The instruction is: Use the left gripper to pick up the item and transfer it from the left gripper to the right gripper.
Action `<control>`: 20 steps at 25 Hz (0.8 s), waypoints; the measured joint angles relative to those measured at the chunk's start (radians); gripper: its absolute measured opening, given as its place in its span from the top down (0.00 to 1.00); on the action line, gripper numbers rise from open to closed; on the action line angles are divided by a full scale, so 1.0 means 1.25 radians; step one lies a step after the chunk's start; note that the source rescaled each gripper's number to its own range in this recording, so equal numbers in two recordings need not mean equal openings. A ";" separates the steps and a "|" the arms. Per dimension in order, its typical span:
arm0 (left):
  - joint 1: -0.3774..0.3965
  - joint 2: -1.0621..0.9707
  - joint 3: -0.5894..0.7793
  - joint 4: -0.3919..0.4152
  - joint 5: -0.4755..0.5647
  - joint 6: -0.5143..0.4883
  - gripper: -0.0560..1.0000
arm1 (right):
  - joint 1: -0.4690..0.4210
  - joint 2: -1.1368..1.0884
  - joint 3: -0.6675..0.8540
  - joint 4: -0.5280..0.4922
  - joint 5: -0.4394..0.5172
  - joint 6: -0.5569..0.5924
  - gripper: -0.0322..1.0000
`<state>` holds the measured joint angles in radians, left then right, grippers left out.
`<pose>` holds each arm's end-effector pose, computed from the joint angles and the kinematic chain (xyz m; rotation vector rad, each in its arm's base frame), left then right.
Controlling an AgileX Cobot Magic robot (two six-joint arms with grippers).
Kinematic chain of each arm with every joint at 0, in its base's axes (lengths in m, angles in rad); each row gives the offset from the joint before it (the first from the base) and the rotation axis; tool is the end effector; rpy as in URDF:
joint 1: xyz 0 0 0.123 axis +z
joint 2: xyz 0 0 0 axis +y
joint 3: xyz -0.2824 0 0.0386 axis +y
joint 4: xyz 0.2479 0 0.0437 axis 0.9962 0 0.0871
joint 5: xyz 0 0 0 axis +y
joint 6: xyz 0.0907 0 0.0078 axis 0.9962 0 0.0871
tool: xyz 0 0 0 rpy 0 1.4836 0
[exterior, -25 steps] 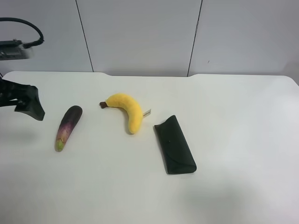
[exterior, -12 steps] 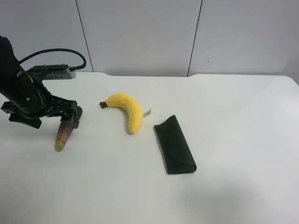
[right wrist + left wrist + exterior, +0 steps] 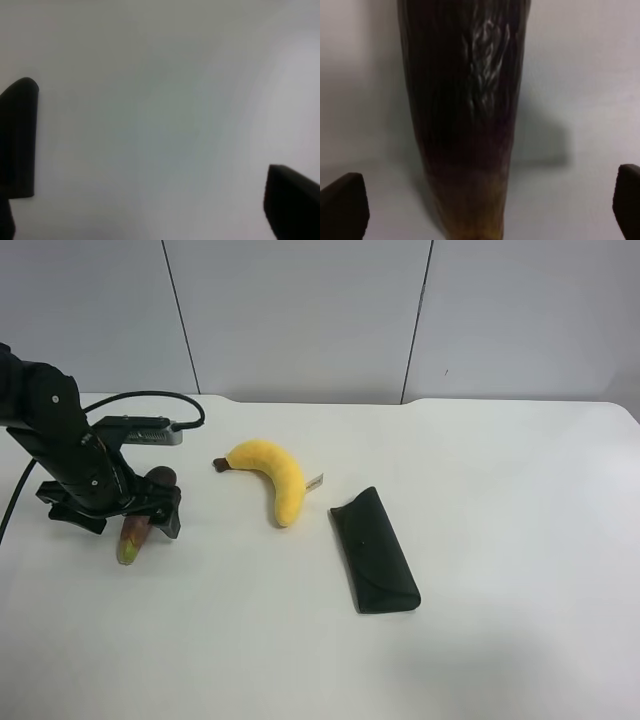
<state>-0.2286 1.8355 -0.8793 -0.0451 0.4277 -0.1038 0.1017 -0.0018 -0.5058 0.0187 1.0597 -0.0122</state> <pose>0.3058 -0.0729 0.1205 0.1240 2.8710 -0.1001 -0.0059 0.0009 0.2789 -0.1168 2.0331 0.0786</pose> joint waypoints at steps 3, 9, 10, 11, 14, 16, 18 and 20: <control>0.000 0.018 0.000 0.012 -0.015 0.000 0.00 | 0.000 0.000 0.000 0.000 0.000 0.000 0.00; 0.000 0.047 -0.001 0.020 -0.016 0.000 0.00 | 0.000 0.000 0.000 0.000 0.000 0.000 0.00; 0.000 0.047 -0.001 0.021 -0.015 0.000 0.00 | 0.000 0.000 0.000 0.000 0.000 0.000 0.00; 0.000 0.047 -0.001 0.023 -0.015 0.000 0.00 | 0.000 0.000 0.000 0.000 0.000 0.000 0.00; 0.000 0.047 -0.001 0.023 -0.009 0.000 0.08 | 0.000 0.000 0.000 0.000 0.000 0.000 0.00; 0.000 0.047 -0.001 0.023 -0.007 -0.001 0.25 | 0.000 0.000 0.000 0.000 0.000 0.000 0.00; 0.000 0.047 -0.001 0.023 -0.005 -0.001 0.45 | 0.000 0.000 0.000 0.000 0.000 0.000 0.00; 0.000 0.047 -0.001 0.023 -0.004 -0.001 0.69 | 0.000 0.000 0.000 0.000 0.000 0.000 0.00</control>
<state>-0.2286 1.8944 -0.8804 -0.0166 0.4221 -0.1047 0.1017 -0.0018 -0.5058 0.0187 1.0597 -0.0122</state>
